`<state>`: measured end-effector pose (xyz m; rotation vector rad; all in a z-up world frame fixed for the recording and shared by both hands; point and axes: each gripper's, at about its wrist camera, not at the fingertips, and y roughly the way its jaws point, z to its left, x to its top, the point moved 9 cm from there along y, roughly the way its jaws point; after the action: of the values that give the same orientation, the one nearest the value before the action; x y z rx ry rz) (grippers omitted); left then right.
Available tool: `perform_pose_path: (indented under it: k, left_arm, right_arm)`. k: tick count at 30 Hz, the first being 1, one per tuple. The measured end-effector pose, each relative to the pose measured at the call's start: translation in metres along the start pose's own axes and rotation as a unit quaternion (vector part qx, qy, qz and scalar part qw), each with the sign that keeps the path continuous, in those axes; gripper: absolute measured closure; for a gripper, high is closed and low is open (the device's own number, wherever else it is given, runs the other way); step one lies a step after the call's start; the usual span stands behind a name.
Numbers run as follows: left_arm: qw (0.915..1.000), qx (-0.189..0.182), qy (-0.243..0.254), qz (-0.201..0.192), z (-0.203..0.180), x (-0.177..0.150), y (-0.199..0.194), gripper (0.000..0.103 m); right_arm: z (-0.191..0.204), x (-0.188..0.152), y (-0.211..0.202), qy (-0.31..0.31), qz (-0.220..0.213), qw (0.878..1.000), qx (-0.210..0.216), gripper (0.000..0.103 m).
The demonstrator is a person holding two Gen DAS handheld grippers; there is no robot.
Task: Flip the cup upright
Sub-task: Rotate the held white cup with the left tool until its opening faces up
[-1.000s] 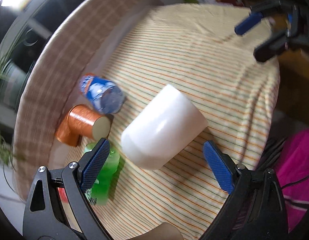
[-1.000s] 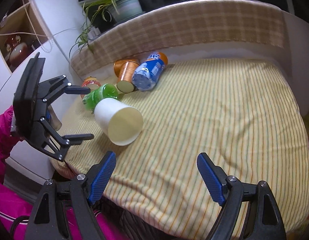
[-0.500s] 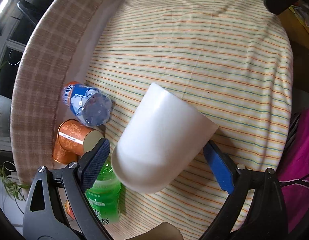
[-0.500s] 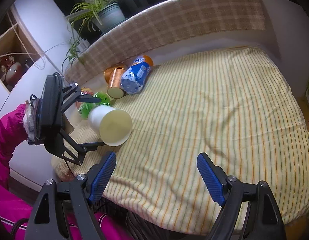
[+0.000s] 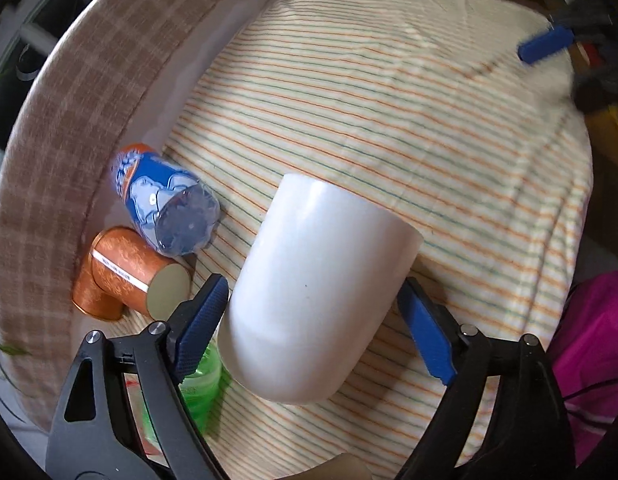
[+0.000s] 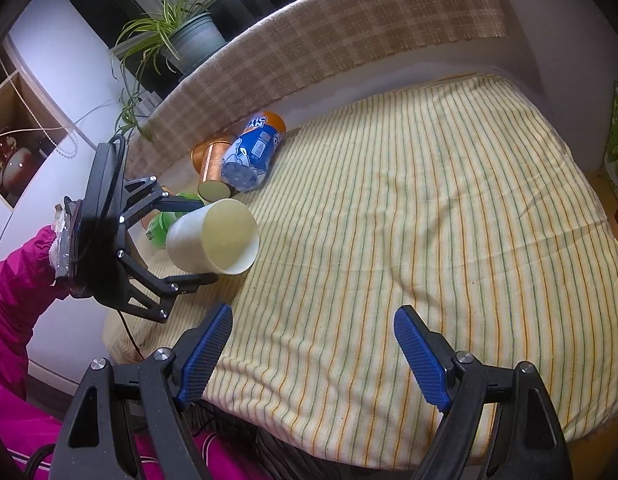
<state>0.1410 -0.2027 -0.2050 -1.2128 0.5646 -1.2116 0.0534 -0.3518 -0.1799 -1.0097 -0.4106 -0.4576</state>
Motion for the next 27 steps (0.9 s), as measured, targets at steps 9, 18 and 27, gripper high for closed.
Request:
perform_pose_path:
  k: [9,18,27]
  left_arm:
    - [0.9867,-0.076,-0.143,0.009,0.019,-0.006,0.0,0.018]
    - [0.9878,-0.085,-0.121,0.049,0.016,0.003,0.014,0.017]
    - [0.9882,-0.084,-0.111,0.064,0.009,0.025,0.034,0.019]
  right_arm:
    - [0.007,0.002,0.007,-0.005,0.007,1.0,0.0,0.018]
    - [0.018,0.007,0.012,-0.011,0.009,1.0,0.005,0.018]
    - [0.019,0.006,0.01,-0.01,0.009,1.0,0.004,0.018]
